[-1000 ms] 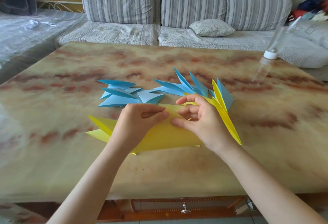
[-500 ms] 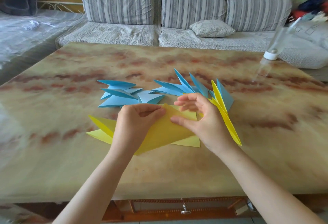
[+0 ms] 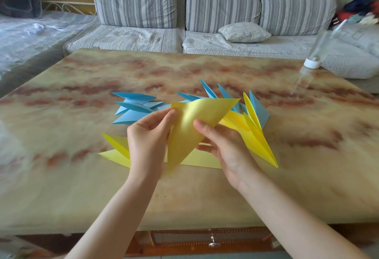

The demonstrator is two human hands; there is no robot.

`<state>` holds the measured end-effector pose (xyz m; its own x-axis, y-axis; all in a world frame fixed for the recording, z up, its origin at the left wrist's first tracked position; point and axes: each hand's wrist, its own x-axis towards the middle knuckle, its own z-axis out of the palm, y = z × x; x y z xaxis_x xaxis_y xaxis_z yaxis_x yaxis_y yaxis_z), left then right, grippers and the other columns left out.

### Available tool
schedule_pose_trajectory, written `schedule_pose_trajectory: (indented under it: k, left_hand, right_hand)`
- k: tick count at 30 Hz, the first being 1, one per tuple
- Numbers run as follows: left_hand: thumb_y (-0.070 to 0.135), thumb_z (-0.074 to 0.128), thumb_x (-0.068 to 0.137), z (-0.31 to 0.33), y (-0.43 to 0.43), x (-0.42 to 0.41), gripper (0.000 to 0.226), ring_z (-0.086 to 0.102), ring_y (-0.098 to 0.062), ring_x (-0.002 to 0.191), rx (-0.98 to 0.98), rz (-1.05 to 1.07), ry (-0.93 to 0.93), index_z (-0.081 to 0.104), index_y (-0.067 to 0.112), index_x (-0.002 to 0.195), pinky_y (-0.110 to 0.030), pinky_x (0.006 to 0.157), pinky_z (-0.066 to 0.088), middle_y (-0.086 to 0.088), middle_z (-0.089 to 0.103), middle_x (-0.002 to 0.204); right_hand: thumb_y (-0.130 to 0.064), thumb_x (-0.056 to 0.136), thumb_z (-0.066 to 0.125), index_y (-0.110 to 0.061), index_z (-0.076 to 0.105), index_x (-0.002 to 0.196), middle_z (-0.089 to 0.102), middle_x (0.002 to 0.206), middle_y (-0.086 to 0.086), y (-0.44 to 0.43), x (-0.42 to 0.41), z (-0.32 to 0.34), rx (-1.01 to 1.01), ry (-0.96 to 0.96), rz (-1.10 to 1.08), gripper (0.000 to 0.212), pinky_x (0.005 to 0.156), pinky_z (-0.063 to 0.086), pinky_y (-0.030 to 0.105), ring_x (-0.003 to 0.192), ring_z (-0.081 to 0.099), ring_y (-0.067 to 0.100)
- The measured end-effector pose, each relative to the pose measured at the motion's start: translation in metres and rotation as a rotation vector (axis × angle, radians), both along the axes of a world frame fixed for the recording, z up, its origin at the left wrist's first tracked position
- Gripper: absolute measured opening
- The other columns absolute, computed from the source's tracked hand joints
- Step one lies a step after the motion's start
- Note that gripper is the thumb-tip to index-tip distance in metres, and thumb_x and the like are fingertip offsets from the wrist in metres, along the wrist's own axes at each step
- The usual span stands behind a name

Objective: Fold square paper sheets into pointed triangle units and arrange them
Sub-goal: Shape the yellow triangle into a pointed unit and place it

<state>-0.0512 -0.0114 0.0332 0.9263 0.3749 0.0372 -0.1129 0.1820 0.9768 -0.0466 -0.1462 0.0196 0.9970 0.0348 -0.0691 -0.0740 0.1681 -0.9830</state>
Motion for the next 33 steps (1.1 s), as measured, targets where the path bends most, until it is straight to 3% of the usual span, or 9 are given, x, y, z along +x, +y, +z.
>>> schedule_pose_trajectory:
  k: [4, 8, 17, 25, 30, 33]
  left_hand:
    - [0.019, 0.071, 0.083, 0.0012, -0.0002, -0.0007, 0.005, 0.060, -0.017, 0.077, -0.102, -0.048, 0.038, 0.074, 0.022, 0.084, -0.030, 0.078, 0.055, -0.003, 0.074, 0.082]
    - [0.016, 0.068, 0.085, 0.0014, -0.0002, -0.0013, 0.010, 0.066, -0.018, 0.078, -0.194, -0.114, 0.065, 0.073, 0.013, 0.093, -0.026, 0.077, 0.057, -0.011, 0.074, 0.089]
    - [0.014, 0.066, 0.086, 0.0030, 0.0008, -0.0018, 0.008, 0.069, -0.012, 0.069, -0.275, -0.151, 0.068, 0.072, 0.011, 0.091, -0.020, 0.068, 0.057, -0.006, 0.075, 0.081]
    - [0.016, 0.068, 0.085, 0.0018, 0.0010, -0.0006, 0.009, 0.069, -0.012, 0.070, -0.271, -0.144, 0.084, 0.072, 0.011, 0.091, -0.020, 0.069, 0.057, -0.006, 0.075, 0.082]
    - [0.015, 0.066, 0.086, 0.0015, 0.0009, -0.0011, 0.009, 0.067, -0.005, 0.062, -0.325, -0.107, 0.076, 0.071, 0.011, 0.093, -0.015, 0.061, 0.054, 0.002, 0.073, 0.073]
    - [0.016, 0.067, 0.086, 0.0017, 0.0045, 0.0000, 0.013, 0.068, -0.005, 0.063, -0.364, -0.094, 0.083, 0.070, 0.010, 0.097, -0.015, 0.063, 0.054, 0.002, 0.074, 0.073]
  right_hand:
    - [-0.018, 0.080, 0.073, -0.009, 0.073, 0.092, 0.074, 0.089, 0.006, -0.0021, 0.0010, 0.0003, 0.024, 0.002, -0.061, 0.015, 0.080, 0.055, 0.039, 0.080, 0.067, 0.019]
    - [-0.014, 0.080, 0.072, -0.011, 0.073, 0.084, 0.074, 0.082, 0.005, -0.0021, 0.0004, 0.0034, 0.064, 0.027, -0.068, 0.005, 0.070, 0.057, 0.033, 0.072, 0.067, 0.015]
    - [-0.015, 0.078, 0.075, -0.011, 0.073, 0.082, 0.075, 0.083, 0.004, -0.0031, 0.0006, 0.0057, 0.091, 0.051, -0.080, 0.006, 0.073, 0.058, 0.033, 0.072, 0.069, 0.014]
    - [-0.016, 0.078, 0.075, -0.012, 0.073, 0.082, 0.075, 0.084, 0.004, -0.0031, -0.0001, 0.0069, 0.094, 0.065, -0.079, 0.007, 0.073, 0.057, 0.033, 0.073, 0.069, 0.014]
    - [-0.027, 0.067, 0.075, -0.009, 0.072, 0.086, 0.073, 0.085, 0.007, -0.0041, -0.0027, 0.0074, 0.151, 0.057, -0.034, 0.026, 0.072, 0.057, 0.033, 0.075, 0.067, 0.019]
    - [-0.026, 0.066, 0.075, -0.007, 0.073, 0.085, 0.073, 0.087, 0.009, -0.0052, -0.0026, 0.0073, 0.169, 0.042, -0.033, 0.027, 0.069, 0.056, 0.030, 0.076, 0.067, 0.022]
